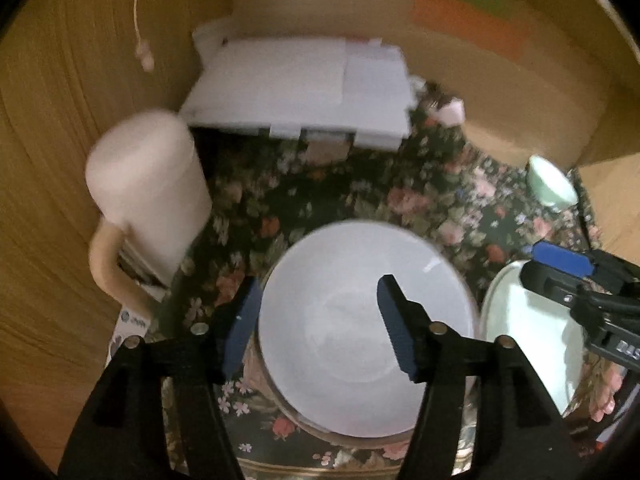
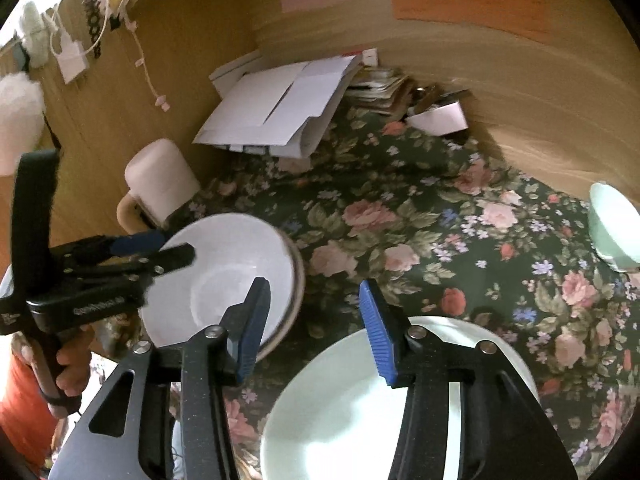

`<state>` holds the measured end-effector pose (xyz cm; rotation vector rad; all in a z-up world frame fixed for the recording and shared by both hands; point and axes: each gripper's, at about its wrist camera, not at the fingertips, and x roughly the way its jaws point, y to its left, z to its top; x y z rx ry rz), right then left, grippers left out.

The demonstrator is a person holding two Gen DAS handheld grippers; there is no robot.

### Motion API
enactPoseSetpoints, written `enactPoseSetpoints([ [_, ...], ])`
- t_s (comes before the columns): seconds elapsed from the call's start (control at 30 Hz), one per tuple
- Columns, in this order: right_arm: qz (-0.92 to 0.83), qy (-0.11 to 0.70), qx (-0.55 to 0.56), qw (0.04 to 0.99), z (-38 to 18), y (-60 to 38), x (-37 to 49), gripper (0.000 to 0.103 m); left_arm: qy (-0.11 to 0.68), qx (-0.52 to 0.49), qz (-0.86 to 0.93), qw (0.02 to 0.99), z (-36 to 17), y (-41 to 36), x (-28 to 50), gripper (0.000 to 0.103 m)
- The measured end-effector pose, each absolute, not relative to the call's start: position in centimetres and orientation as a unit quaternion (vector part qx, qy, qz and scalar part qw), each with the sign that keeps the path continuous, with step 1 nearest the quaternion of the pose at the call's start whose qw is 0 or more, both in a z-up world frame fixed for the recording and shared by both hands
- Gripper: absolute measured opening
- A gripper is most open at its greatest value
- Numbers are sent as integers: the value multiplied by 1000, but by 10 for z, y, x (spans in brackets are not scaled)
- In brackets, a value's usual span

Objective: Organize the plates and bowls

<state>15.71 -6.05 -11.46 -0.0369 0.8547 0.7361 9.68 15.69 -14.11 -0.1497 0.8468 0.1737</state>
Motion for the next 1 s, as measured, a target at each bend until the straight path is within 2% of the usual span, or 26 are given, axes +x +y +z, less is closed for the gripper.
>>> enactPoseSetpoints([
  [0.17,330,399,-6,855,-110,-82,164,45,384,-63,70,918,-119,138,97,63],
  [0.23,317,393,-2,863,-107,-94,167,52,378,-59,59,922,-113,126,99,63],
  [0.3,304,386,0,871,-104,-105,170,54,373,-56,45,925,-108,115,104,64],
  [0.67,211,369,40,904,-92,-192,203,55,338,-18,-24,941,-86,37,160,83],
  [0.73,188,365,49,911,-91,-208,209,65,333,-16,-30,942,-83,26,173,85],
  [0.8,166,358,58,917,-90,-223,215,70,331,-13,-39,943,-80,15,187,86],
  [1.0,115,359,73,923,-92,-262,239,70,341,-9,-71,937,-78,-12,230,86],
])
